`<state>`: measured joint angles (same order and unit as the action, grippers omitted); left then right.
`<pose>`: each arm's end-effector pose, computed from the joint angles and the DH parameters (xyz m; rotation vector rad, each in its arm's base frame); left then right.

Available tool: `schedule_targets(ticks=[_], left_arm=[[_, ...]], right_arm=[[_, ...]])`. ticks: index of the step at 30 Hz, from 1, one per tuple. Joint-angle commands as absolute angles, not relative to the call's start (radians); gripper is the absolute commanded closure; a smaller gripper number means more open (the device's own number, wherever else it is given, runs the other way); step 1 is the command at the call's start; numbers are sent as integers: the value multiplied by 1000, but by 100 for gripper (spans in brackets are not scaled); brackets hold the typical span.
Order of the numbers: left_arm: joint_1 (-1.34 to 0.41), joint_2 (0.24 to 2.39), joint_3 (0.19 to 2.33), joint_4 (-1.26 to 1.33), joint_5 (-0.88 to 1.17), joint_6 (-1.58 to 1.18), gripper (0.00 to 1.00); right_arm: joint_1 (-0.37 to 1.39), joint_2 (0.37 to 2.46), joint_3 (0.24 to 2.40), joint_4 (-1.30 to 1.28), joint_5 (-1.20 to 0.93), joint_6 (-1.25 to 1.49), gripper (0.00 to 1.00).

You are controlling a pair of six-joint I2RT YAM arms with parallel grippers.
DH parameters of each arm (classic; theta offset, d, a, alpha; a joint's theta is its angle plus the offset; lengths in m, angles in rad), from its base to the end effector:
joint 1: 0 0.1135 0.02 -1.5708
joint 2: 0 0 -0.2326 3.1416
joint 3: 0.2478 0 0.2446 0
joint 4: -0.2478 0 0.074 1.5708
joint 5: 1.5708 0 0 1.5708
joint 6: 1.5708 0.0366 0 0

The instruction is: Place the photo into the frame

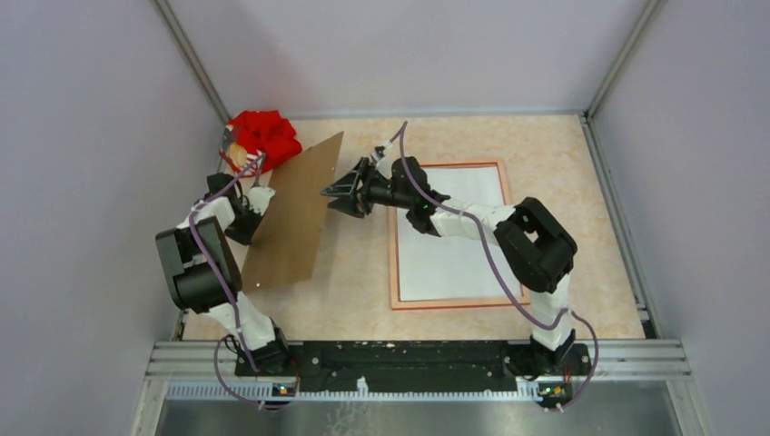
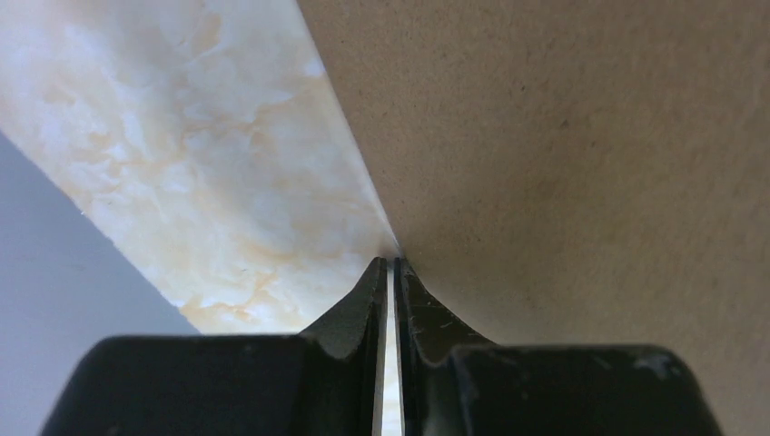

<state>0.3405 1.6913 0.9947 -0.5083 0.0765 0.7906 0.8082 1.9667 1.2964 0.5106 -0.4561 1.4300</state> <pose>0.2911 0.1002 0.1351 0.6410 2.7116 0.1862 0.2911 0.3280 0.2108 0.2549 2.1930 1.8793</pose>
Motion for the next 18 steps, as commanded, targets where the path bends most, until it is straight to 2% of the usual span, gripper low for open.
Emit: schedule_targets(ticks=[1,5,13,18], left_arm=[[308,1736,971,-643,314,755,86],[308,1729,980,-660,317,756,86],[306,1717,983,-674,334,755,86],[301,1707,980,-685,342,758,86]], right_arm=[[857,2022,1343,909,-572,1578,44],[871,2057,1430,802,-597,1529,43],[872,2120,1455,871,-590,1580,43],[874,2243,1651,844,-632,1592,44]])
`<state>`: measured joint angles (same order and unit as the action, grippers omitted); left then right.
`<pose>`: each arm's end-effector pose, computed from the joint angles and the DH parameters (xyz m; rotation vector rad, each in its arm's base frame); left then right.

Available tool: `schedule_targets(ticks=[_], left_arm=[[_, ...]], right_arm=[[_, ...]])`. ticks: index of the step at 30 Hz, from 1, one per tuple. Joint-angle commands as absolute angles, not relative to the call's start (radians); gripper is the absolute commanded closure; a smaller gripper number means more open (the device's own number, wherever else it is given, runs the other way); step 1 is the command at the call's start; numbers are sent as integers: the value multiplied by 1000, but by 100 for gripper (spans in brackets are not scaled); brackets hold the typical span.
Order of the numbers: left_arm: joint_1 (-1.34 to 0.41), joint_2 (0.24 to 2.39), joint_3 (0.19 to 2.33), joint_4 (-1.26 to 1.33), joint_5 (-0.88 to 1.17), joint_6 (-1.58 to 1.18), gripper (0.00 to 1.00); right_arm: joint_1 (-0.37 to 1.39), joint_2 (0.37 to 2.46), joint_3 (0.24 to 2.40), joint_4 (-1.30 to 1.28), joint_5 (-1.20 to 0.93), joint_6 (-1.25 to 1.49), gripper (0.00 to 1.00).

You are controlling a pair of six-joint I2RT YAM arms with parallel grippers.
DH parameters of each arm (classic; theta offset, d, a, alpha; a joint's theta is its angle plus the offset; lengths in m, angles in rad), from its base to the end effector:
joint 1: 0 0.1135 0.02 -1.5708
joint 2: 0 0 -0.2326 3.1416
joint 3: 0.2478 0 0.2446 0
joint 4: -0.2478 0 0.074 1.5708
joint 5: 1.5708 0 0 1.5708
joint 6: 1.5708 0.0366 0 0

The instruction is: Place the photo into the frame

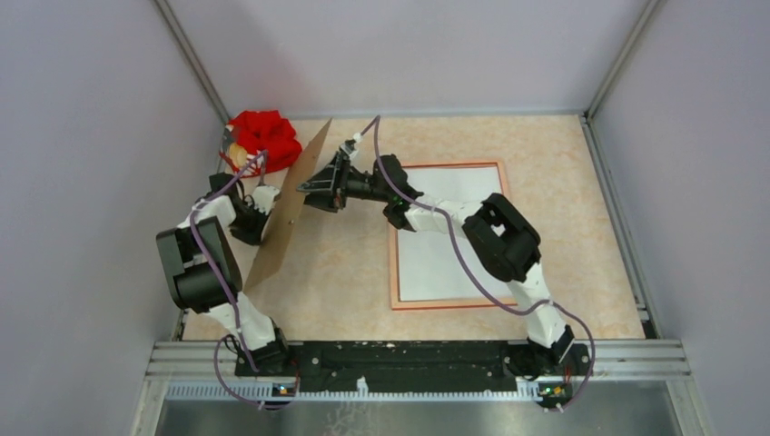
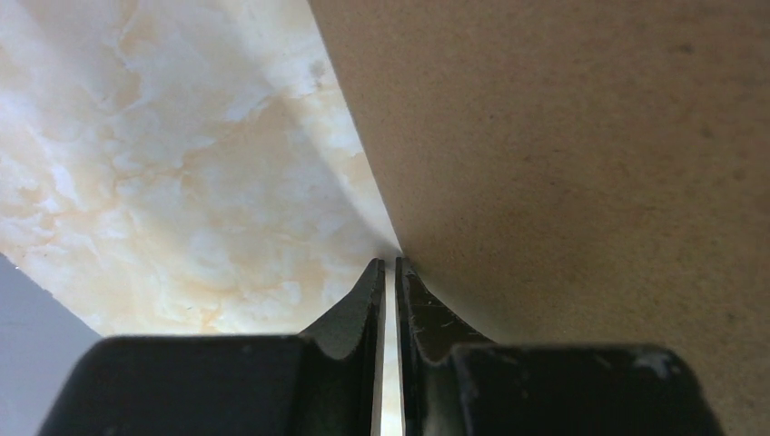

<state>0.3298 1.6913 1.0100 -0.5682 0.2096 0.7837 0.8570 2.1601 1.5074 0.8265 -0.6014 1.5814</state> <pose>0.2907 0.0914 0.1375 0.6668 2.6783 -0.0101 0.2965 0.3739 0.2285 0.0166 1.9664 2.2594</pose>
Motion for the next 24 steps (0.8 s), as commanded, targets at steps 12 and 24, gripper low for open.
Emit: schedule_targets(ticks=[12,24], left_arm=[[300,1694,981,-683,330,757,86],[299,1695,996,-703,328,762,86]], right_arm=[[851,1978,1513,386,-534,1291,46],[833,1950,1508,-93,-403,1042,85]])
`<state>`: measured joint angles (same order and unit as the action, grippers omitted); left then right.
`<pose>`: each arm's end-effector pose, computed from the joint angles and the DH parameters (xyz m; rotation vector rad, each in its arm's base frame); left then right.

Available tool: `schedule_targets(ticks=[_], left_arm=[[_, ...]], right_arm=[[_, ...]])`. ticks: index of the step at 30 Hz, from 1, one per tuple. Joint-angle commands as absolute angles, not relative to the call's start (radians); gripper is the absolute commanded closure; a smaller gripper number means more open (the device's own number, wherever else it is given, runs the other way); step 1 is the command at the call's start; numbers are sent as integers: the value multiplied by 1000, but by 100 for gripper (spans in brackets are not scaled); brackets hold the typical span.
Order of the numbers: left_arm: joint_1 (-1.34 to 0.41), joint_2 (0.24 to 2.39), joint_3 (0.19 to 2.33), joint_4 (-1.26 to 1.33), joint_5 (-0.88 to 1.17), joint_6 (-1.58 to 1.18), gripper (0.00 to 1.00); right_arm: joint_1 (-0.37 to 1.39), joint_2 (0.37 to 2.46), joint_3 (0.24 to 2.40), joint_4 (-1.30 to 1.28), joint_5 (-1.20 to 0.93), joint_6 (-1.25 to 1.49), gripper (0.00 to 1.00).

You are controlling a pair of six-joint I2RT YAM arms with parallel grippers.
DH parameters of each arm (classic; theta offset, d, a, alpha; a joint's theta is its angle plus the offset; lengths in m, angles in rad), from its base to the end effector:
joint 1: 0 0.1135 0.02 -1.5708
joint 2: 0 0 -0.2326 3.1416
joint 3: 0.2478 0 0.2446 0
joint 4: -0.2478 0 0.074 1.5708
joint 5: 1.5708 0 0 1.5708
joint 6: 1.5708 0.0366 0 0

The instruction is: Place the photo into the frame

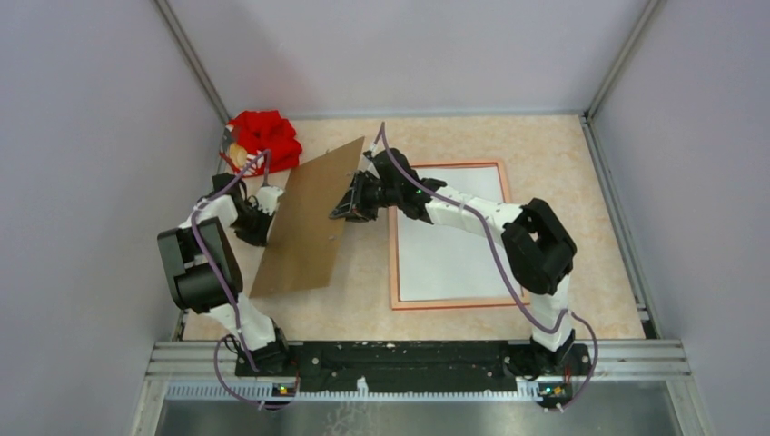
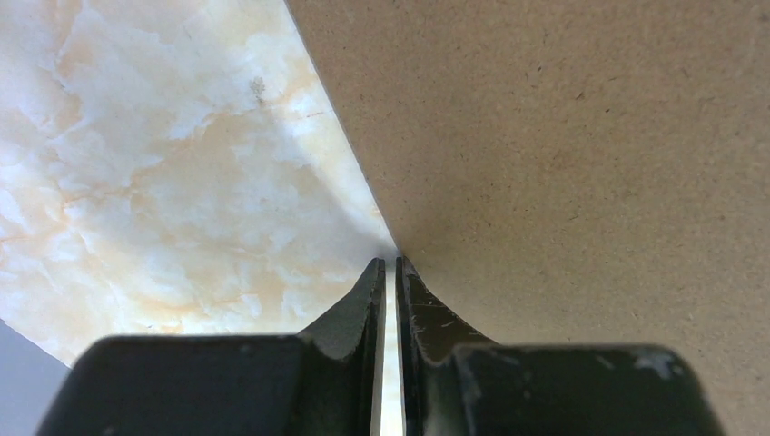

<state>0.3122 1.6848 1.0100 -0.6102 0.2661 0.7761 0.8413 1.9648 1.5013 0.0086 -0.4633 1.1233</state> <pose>0.2884 0.0830 0.1384 0.6860 2.6730 -0.1104 0.2838 0.3420 0.2290 -0.0125 2.4331 1.5648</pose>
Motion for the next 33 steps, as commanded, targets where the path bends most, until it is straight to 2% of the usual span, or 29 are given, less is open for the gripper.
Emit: schedule_targets(ticks=[1,2,9,16,28,33], left_arm=[[298,1696,1000,-708,327,762,85],[298,1697,1005,-713,328,762,85],[300,1671,1132,-817,366,751,83],[298,1668,1335,-918,415,704,71],[128,1726,1351,-816,396,550,68],[118,1800,1452,-811,423,485,69]], right_arm=[[830,1952,1493,-98,-384,1041,95],[826,1952,1475,-101,-372,1044,100],[732,1814,1156,224,-411,1072,100],[578,1719,873,701,-678,1185,100],[430,1682,737,1324,-1002,1480,100],[420,1658,755,1325,-1066,1513,100]])
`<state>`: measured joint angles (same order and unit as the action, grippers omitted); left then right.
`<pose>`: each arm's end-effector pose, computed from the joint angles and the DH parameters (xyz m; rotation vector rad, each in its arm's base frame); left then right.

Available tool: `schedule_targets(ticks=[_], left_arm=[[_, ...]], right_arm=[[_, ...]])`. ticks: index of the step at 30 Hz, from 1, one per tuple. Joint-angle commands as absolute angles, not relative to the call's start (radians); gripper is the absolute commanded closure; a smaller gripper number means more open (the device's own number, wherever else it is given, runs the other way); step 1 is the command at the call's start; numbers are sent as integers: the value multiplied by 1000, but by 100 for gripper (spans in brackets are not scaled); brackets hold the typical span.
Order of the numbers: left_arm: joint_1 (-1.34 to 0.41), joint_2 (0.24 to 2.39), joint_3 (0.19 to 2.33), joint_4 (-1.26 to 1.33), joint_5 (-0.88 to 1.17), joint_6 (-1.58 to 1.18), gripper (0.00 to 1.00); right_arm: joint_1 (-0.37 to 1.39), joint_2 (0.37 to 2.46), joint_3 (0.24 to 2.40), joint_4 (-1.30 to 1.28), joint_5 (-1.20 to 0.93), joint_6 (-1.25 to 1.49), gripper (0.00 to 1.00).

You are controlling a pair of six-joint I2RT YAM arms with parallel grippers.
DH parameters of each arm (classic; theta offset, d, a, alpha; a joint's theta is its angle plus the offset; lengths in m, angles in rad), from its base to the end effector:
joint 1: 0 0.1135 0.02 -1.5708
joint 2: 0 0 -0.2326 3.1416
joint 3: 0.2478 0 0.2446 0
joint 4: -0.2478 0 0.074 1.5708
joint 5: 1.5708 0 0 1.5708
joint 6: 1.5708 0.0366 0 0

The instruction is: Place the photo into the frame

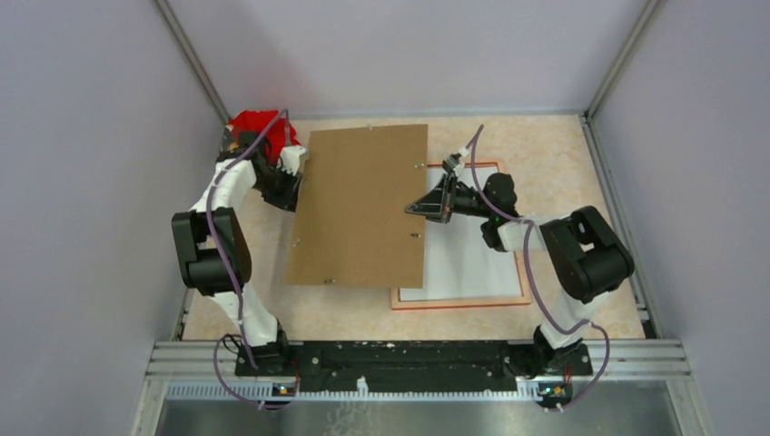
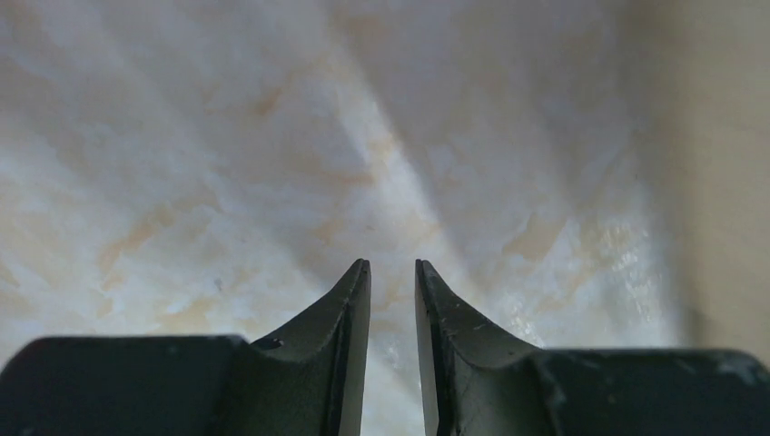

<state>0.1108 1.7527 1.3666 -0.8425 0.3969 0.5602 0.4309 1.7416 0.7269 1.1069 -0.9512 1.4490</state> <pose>0.3400 0.0236 0.2070 0.6853 2.5818 -0.3551 0.2879 0.1651 0.1818 -0.0102 1.9894 2.0603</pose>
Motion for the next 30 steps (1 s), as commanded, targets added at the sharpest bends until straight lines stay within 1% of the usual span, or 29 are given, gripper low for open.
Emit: schedule_targets(ticks=[1,6,11,15,19,23,27,30], left_arm=[[118,1801,1464,-809,428,479,69],[117,1784,1491,-806,456,471,68],[115,1752,1499,-824,516,457,68],[98,1729,1491,-832,557,436,61],[18,1736,1454,-781,572,368,58],[-74,1811,1476,-714,600,237,58],[-192,1918,1542,-678,609,138,57],[-252,1985,1569,-613,671,44,56]], right_arm=[[418,1648,754,1291,-1071,1500,100],[379,1596,727,1200,-1085,1459,100],[319,1501,697,985,-1095,1327,100],[232,1401,684,813,-1102,1238,100],[104,1282,672,673,-1120,1192,100],[-44,1173,663,538,-1141,1173,100],[-135,1067,637,479,-1134,1194,100],[-177,1026,606,517,-1133,1253,100]])
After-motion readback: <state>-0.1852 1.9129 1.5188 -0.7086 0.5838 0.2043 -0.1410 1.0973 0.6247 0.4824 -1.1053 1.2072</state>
